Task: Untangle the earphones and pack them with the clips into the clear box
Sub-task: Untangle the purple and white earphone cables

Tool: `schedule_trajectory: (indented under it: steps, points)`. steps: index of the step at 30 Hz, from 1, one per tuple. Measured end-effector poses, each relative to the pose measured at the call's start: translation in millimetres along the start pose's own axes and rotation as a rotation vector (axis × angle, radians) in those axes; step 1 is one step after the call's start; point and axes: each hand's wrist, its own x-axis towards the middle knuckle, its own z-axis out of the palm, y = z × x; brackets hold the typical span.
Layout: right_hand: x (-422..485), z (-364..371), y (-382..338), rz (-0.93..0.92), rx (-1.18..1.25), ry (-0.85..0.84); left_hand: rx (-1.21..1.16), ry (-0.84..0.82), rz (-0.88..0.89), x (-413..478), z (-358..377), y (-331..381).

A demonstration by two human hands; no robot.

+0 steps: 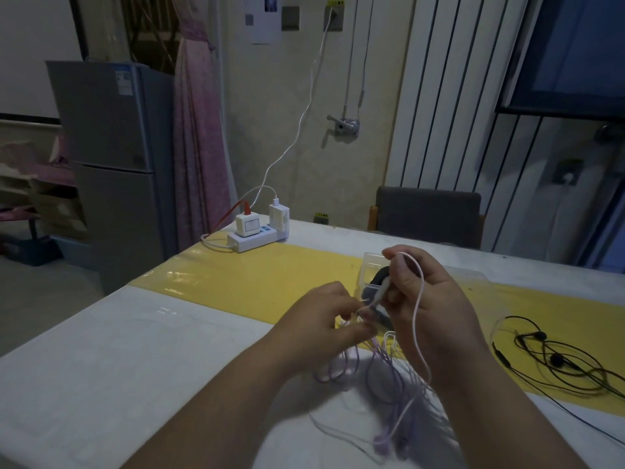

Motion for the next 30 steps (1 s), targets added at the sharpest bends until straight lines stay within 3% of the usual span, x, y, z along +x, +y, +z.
schedule_trajectory:
  steps: [2,7,14,18,22,30]
  points:
    - [1.4,0.4,-2.4,0.066,0.144,-0.012,-0.059,0.081,-0.004,1.7,-1.5,-0.8]
    - [3.6,-2.1,-4.2,0.212,0.414,0.017,-0.335,0.48,-0.194,-0.1,-24.3,-10.8]
    - [-3.0,-5.9,-12.4,0.185,0.477,-0.037,-0.343,0.667,-0.379,-1.1,-37.7,-14.6]
    - [-0.2,-8.5,-10.0,0.079,0.385,-0.018,-0.43,0.682,-0.469,-1.7,-42.1,-20.7]
    - [0.9,-11.7,-10.3,-0.002,0.5,-0.013,-0.406,0.636,-0.52,-4.3,-43.9,-26.8]
    - [-0.3,-7.5,-8.2,0.044,0.455,-0.081,-0.756,0.526,-0.526,-2.4,-43.7,-27.1]
